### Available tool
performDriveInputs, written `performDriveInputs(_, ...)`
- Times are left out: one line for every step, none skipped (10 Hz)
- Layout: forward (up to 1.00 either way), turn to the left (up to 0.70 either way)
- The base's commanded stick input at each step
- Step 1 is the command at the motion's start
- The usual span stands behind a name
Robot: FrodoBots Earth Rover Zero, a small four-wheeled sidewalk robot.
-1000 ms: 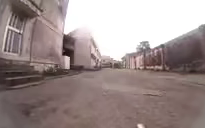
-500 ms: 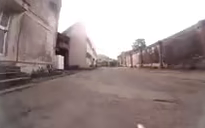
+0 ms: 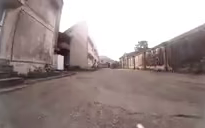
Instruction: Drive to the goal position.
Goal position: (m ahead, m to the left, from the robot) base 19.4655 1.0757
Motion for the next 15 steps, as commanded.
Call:
performDriveInputs(1.00,-0.37)
performDriveInputs(1.00,-0.38)
performDriveInputs(1.00,-0.38)
performDriveInputs(1.00,-0.34)
performDriveInputs(1.00,-0.15)
performDriveInputs(1.00,0.00)
performDriveInputs(1.00,0.00)
performDriveInputs(1.00,0.00)
performDriveInputs(1.00,0.00)
performDriveInputs(1.00,0.00)
performDriveInputs(1.00,0.00)
performDriveInputs(1.00,0.00)
performDriveInputs(1.00,0.00)
performDriveInputs(1.00,0.00)
performDriveInputs(1.00,0.00)
